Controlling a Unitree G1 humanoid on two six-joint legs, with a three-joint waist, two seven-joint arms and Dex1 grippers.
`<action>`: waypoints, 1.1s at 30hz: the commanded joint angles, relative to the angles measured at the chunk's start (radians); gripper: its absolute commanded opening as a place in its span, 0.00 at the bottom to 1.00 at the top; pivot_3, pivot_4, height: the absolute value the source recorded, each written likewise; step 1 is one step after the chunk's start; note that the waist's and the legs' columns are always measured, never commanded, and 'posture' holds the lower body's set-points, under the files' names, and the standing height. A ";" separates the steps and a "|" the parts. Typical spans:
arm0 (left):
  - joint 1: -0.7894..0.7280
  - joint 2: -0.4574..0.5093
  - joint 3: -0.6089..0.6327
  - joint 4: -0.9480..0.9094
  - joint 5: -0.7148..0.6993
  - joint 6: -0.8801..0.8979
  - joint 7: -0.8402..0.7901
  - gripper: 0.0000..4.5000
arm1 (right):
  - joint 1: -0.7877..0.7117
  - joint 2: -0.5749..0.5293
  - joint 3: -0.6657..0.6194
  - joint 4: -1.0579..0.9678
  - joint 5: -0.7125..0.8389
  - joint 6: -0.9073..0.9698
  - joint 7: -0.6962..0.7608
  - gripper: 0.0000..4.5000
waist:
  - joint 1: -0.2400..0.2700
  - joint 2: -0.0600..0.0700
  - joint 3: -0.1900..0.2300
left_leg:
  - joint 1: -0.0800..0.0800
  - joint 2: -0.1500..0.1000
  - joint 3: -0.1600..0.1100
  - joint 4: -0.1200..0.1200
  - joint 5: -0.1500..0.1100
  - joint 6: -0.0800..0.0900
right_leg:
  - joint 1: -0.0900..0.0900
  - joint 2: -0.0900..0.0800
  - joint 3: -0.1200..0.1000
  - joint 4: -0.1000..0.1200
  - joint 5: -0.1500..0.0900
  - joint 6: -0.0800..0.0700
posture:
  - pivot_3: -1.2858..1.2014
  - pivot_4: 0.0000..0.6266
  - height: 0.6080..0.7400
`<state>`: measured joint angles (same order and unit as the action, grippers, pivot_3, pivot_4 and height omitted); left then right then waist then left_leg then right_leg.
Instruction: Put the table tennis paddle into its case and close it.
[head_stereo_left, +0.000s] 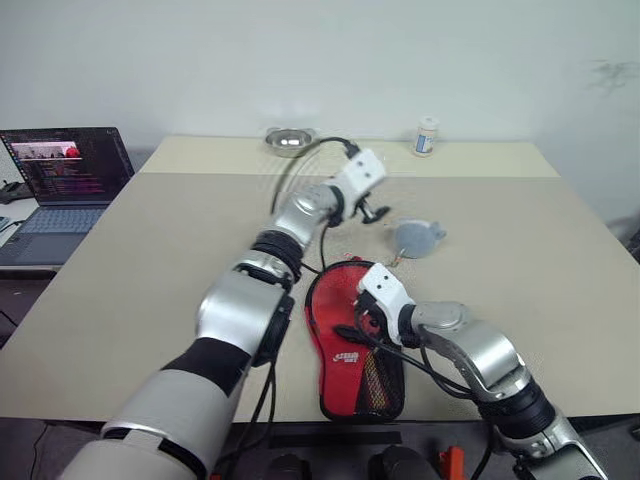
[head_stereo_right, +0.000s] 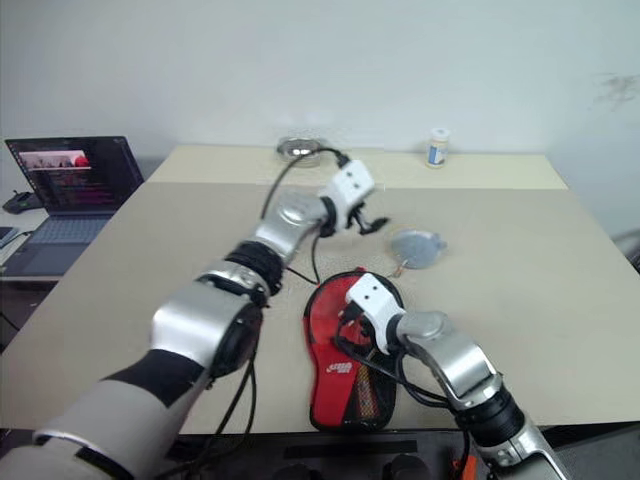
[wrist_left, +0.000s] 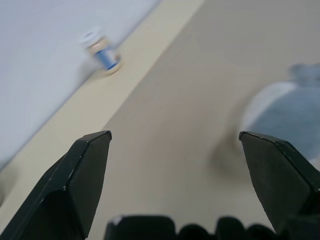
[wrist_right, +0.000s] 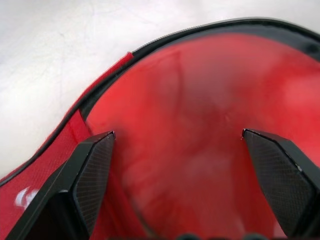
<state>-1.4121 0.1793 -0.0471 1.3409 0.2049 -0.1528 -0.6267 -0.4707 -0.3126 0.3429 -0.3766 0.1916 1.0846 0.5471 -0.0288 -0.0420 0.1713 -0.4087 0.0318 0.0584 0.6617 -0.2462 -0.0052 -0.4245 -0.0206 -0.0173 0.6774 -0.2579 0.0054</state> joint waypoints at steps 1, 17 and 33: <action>0.026 0.015 0.061 -0.084 -0.104 0.009 -0.179 0.99 | 0.002 0.005 -0.105 -0.194 0.116 0.081 0.031 1.00 | 0.004 0.000 0.000 | -0.003 0.000 -0.001 0.001 0.000 0.000 | -0.002 0.000 -0.001 0.000 0.000 0.000 | 0.52 0.24 1.00; 0.508 0.072 -0.128 -0.622 -0.175 0.191 -0.695 0.99 | 0.128 -0.347 -0.501 -0.385 0.353 0.141 0.128 1.00 | 0.003 0.001 0.001 | -0.005 -0.001 -0.005 0.001 0.000 0.000 | -0.003 0.000 -0.003 0.001 0.000 0.000 | 0.52 0.24 1.00; 0.555 0.057 -0.243 -0.467 -0.099 0.058 -0.589 0.99 | -0.194 -0.251 -0.400 0.220 0.166 -0.201 -0.019 1.00 | 0.002 0.001 0.000 | 0.008 -0.001 -0.001 0.001 0.000 0.001 | 0.009 0.000 0.000 0.001 -0.001 0.001 | 0.52 0.24 1.00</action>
<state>-0.8785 0.2390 -0.2488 0.8374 0.0627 -0.0935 -1.2329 -0.6195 -0.5757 -0.0658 -0.2200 0.3848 0.9590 0.5392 -0.0266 -0.0415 0.1713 -0.4001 0.0312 0.0577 0.6624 -0.2462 -0.0040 -0.4154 -0.0206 -0.0169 0.6783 -0.2584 0.0062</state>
